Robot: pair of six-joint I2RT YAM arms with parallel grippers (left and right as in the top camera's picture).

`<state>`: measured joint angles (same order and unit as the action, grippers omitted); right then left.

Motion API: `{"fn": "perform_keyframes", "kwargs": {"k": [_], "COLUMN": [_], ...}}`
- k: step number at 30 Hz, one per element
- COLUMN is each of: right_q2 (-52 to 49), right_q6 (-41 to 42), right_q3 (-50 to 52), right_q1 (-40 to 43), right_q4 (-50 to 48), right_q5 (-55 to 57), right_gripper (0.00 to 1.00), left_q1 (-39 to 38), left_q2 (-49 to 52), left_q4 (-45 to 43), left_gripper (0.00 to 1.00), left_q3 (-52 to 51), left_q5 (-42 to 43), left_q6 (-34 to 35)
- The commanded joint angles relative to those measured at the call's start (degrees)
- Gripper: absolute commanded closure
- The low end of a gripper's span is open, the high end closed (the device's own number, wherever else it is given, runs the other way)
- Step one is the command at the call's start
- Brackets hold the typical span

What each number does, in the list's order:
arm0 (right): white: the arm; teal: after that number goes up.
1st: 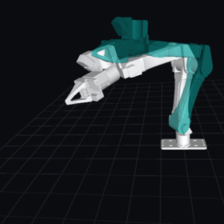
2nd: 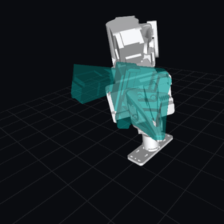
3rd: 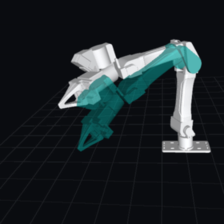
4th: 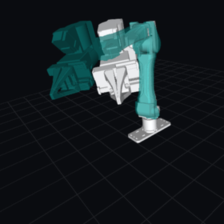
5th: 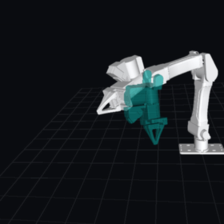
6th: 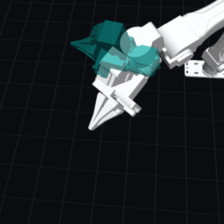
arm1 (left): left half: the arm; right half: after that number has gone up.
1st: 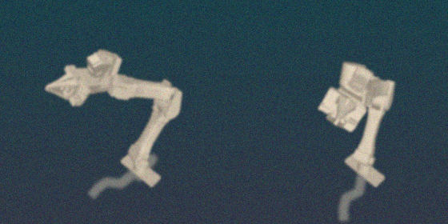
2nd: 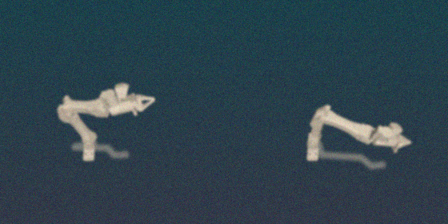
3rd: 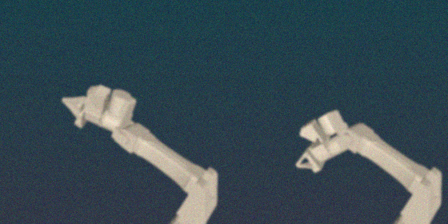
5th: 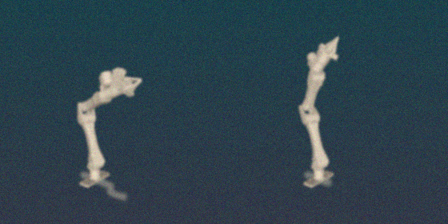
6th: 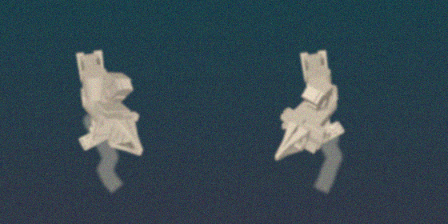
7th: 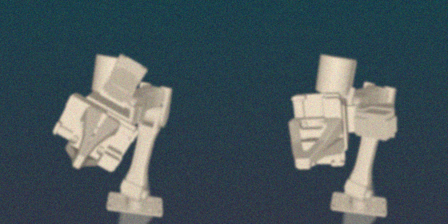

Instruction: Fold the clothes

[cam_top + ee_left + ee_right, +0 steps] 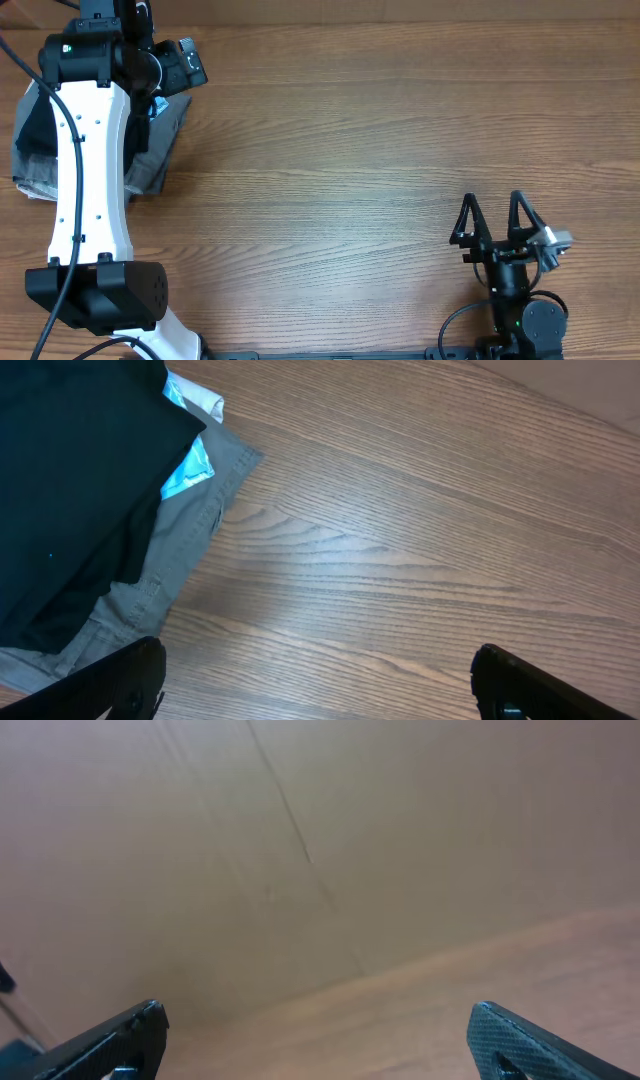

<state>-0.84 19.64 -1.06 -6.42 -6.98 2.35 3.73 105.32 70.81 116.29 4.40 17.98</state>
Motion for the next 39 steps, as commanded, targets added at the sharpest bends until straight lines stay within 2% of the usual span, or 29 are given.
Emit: {"fn": "perform_keyframes", "kwargs": {"k": [1, 11, 16, 39], "right_q2": [0.68, 0.68, 0.68, 0.68], "right_q6": [-3.15, -13.77, -13.7, -13.68], "right_q3": [0.63, 0.63, 0.63, 0.61], "right_q1": [-0.22, -0.22, -0.22, -0.22], "right_q4": [1.7, 7.23, 11.74, 11.67], "right_q5": [0.13, -0.79, -0.9, -1.36], "right_gripper": [0.0, 0.0, 0.0, 0.0], "left_q1": [-0.33, -0.33, -0.33, -0.33], "left_q2": [0.57, 0.57, 0.57, 0.57], "left_q4": [0.11, 0.11, 0.11, 0.11], "left_gripper": [0.0, 0.0, 0.0, 0.0], "left_q3": [-0.2, -0.2, -0.2, -0.2], "left_q5": [-0.35, -0.37, -0.37, -0.35], "left_q6": [-0.17, -0.17, -0.17, -0.17]}}
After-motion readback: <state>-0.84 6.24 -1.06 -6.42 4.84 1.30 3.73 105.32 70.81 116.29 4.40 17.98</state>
